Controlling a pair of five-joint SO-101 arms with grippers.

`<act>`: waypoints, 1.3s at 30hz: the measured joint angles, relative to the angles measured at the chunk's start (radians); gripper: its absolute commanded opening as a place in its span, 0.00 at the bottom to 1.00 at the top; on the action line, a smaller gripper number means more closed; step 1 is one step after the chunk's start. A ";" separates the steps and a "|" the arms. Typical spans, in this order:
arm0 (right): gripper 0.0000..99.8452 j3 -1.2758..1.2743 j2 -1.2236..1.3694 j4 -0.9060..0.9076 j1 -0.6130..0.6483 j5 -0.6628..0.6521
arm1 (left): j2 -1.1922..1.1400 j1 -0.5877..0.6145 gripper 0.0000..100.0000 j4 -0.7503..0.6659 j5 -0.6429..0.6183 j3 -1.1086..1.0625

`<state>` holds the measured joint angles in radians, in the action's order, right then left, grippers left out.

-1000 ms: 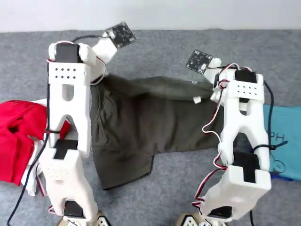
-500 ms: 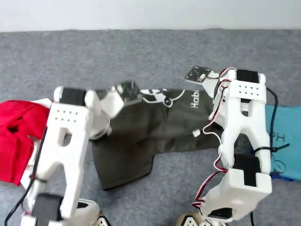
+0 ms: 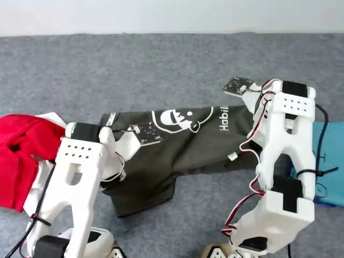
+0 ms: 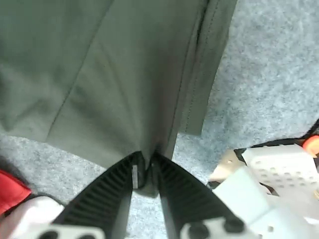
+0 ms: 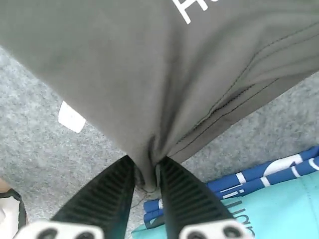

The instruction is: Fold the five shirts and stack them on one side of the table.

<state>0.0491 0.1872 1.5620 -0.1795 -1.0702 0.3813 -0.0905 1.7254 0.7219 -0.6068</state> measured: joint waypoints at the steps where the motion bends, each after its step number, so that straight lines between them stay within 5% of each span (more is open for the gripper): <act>1: 0.01 0.000 0.000 -0.005 -0.002 0.000 | 0.000 0.000 0.02 0.002 0.000 0.000; 17: 0.02 0.000 0.000 -0.006 -0.046 -0.052 | 0.000 -0.106 0.07 0.002 0.000 -0.084; 25: 0.24 0.002 0.000 0.046 -0.046 -0.052 | 0.012 -0.106 0.12 0.002 -0.020 -0.080; 34: 0.22 0.238 0.000 0.184 -0.048 -0.035 | 0.012 -0.106 0.12 -0.005 -0.196 0.155; 39: 0.05 0.258 0.032 0.100 -0.003 0.106 | 0.012 -0.083 0.02 -0.186 -0.348 0.172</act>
<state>0.3069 0.2194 1.6617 -0.1826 -0.9643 0.3936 -0.1734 1.5397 0.3736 -0.4350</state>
